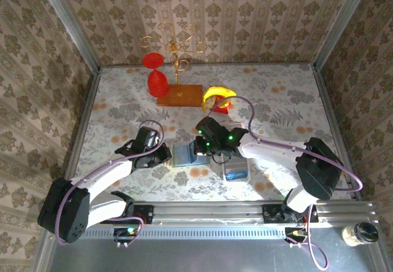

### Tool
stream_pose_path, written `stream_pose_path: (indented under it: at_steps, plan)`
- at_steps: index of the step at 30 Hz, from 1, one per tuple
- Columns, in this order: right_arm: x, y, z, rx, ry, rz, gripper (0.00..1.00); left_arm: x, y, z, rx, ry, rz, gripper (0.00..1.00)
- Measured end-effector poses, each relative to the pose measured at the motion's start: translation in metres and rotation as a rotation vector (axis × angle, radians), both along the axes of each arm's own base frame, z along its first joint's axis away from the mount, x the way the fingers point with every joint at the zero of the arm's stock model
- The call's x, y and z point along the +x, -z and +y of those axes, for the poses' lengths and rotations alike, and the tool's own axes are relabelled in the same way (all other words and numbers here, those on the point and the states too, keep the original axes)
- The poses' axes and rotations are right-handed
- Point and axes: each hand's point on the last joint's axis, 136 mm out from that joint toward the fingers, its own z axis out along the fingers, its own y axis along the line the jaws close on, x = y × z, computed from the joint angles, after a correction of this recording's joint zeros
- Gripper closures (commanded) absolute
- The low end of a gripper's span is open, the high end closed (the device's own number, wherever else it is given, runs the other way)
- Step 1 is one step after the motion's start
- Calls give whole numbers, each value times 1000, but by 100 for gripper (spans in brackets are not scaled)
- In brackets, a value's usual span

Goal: Put the credit cards into the card holder

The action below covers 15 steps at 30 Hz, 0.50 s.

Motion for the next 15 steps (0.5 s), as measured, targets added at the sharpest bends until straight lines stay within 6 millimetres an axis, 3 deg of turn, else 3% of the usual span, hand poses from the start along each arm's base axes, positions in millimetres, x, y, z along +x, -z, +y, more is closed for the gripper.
stream_pose_path:
  at_steps: [15]
  plan:
    - [21, 26, 16, -30, 23, -23, 100, 1, 9, -5, -15, 14, 35, 89]
